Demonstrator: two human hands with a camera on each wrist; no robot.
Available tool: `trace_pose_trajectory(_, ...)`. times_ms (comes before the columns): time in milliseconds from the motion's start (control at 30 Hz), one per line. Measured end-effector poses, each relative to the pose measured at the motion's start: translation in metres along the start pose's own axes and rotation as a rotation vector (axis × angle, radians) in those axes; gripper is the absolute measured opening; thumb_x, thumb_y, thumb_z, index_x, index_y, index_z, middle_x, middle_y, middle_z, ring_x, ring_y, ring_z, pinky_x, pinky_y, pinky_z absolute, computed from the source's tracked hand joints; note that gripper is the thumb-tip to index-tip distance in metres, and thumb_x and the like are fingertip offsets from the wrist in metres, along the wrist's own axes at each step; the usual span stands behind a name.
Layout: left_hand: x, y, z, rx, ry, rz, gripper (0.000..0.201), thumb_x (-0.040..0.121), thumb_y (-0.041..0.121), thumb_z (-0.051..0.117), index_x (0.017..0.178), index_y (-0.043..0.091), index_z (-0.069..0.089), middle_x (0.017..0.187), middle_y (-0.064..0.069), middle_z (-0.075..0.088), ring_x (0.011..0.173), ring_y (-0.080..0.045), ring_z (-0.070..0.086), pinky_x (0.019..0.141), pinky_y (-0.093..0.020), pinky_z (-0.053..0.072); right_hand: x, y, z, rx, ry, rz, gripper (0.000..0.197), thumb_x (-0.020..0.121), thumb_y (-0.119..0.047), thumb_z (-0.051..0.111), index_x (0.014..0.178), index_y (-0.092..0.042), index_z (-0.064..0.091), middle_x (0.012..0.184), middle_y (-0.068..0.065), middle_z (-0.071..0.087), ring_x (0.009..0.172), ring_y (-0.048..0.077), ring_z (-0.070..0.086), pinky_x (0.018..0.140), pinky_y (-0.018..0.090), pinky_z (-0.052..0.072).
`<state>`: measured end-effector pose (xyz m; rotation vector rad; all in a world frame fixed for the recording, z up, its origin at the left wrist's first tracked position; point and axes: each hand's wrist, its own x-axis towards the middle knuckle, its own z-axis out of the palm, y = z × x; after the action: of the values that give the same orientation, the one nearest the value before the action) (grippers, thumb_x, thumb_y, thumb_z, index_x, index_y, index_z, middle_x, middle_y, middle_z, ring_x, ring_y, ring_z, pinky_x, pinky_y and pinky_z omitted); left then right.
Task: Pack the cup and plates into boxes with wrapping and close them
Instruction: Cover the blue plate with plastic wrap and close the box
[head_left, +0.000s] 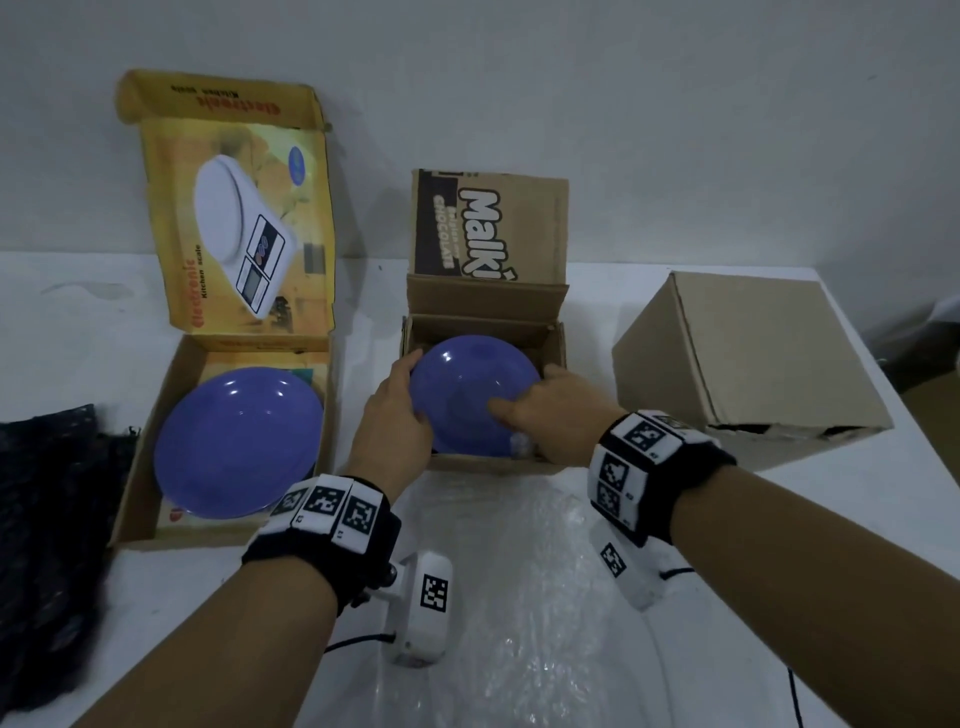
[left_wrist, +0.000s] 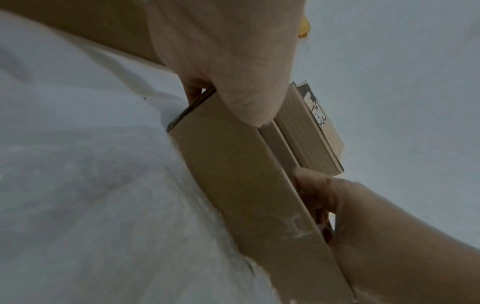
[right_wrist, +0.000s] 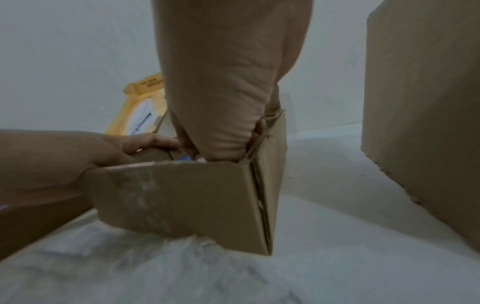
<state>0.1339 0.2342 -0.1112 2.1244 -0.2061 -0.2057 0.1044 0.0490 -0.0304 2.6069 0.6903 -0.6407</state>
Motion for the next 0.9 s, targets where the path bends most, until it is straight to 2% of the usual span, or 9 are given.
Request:
trace_pose_trajectory(200, 0.002, -0.001, 0.0, 0.009, 0.001, -0.016, 0.061, 0.086, -0.001, 0.046, 0.141, 0.023, 0.032, 0.132, -0.008, 0.052, 0.116, -0.024, 0.052, 0.092, -0.029, 0.041, -0.006, 0.007, 0.008, 0.143, 0.103, 0.046, 0.033, 0.088, -0.023, 0.053, 0.121, -0.022, 0.047, 0.101, 0.005, 0.066, 0.097, 0.026, 0.058, 0.094, 0.034, 0.028)
trace_pose_trajectory(333, 0.003, -0.007, 0.001, 0.029, -0.012, 0.005, 0.059, 0.086, 0.0, 0.046, 0.139, 0.025, 0.034, 0.127, -0.009, 0.055, 0.11, -0.025, 0.055, 0.088, -0.034, 0.045, -0.026, 0.001, 0.014, 0.394, 0.188, 0.121, 0.035, 0.087, -0.021, 0.055, 0.121, -0.027, 0.053, 0.112, 0.002, 0.059, 0.108, 0.024, 0.051, 0.092, 0.034, 0.027)
trace_pose_trajectory(400, 0.005, -0.009, 0.001, 0.054, -0.021, 0.022, 0.058, 0.086, 0.001, 0.047, 0.138, 0.024, 0.034, 0.126, -0.011, 0.056, 0.108, -0.029, 0.056, 0.086, -0.038, 0.048, -0.039, -0.013, 0.018, 0.539, 0.401, 0.138, 0.031, 0.084, -0.017, 0.059, 0.114, -0.023, 0.058, 0.109, 0.004, 0.057, 0.101, 0.027, 0.053, 0.082, 0.035, 0.034)
trace_pose_trajectory(467, 0.007, -0.01, 0.0, 0.074, -0.032, 0.022, 0.058, 0.085, 0.0, 0.047, 0.137, 0.024, 0.034, 0.125, -0.012, 0.056, 0.106, -0.03, 0.056, 0.081, -0.038, 0.047, -0.055, -0.032, 0.022, 0.693, 0.643, 0.144, 0.016, 0.079, -0.016, 0.066, 0.095, -0.017, 0.063, 0.092, 0.004, 0.059, 0.08, 0.024, 0.057, 0.069, 0.031, 0.039)
trace_pose_trajectory(500, 0.007, -0.011, -0.001, 0.076, -0.044, 0.022, 0.059, 0.085, 0.0, 0.047, 0.137, 0.025, 0.034, 0.124, -0.012, 0.056, 0.105, -0.03, 0.056, 0.079, -0.037, 0.046, -0.063, -0.042, 0.027, 0.749, 0.664, 0.143, 0.016, 0.078, -0.021, 0.071, 0.091, -0.018, 0.062, 0.089, 0.002, 0.059, 0.075, 0.019, 0.056, 0.067, 0.03, 0.042)
trace_pose_trajectory(600, 0.007, -0.012, -0.003, 0.061, -0.083, 0.023, 0.058, 0.085, 0.0, 0.047, 0.134, 0.027, 0.035, 0.126, -0.008, 0.054, 0.106, -0.028, 0.055, 0.077, -0.036, 0.047, -0.081, -0.07, 0.049, 0.751, 0.23, 0.139, 0.054, 0.07, -0.051, 0.074, 0.114, -0.029, 0.053, 0.114, -0.006, 0.05, 0.096, 0.012, 0.048, 0.082, 0.03, 0.044)
trace_pose_trajectory(667, 0.007, -0.012, -0.003, 0.055, -0.093, 0.016, 0.056, 0.086, 0.001, 0.047, 0.133, 0.028, 0.035, 0.127, -0.008, 0.052, 0.106, -0.028, 0.055, 0.076, -0.038, 0.049, -0.084, -0.08, 0.065, 0.68, 0.095, 0.15, 0.069, 0.066, -0.057, 0.073, 0.124, -0.032, 0.044, 0.123, -0.006, 0.04, 0.107, 0.015, 0.042, 0.09, 0.032, 0.041)
trace_pose_trajectory(800, 0.007, -0.012, -0.004, 0.059, -0.093, 0.019, 0.055, 0.086, 0.003, 0.049, 0.133, 0.026, 0.035, 0.129, -0.008, 0.052, 0.107, -0.029, 0.055, 0.077, -0.039, 0.048, -0.084, -0.082, 0.073, 0.735, 0.197, 0.178, 0.04, 0.078, -0.046, 0.069, 0.107, -0.024, 0.052, 0.11, -0.002, 0.045, 0.101, 0.019, 0.046, 0.081, 0.034, 0.043)
trace_pose_trajectory(900, 0.006, -0.01, -0.004, 0.051, -0.097, 0.008, 0.054, 0.086, 0.002, 0.048, 0.134, 0.025, 0.036, 0.13, -0.008, 0.051, 0.109, -0.029, 0.054, 0.08, -0.041, 0.049, -0.091, -0.076, 0.067, 0.88, 0.365, 0.195, 0.022, 0.08, -0.034, 0.068, 0.086, -0.022, 0.051, 0.092, -0.006, 0.046, 0.084, 0.011, 0.046, 0.071, 0.032, 0.044)
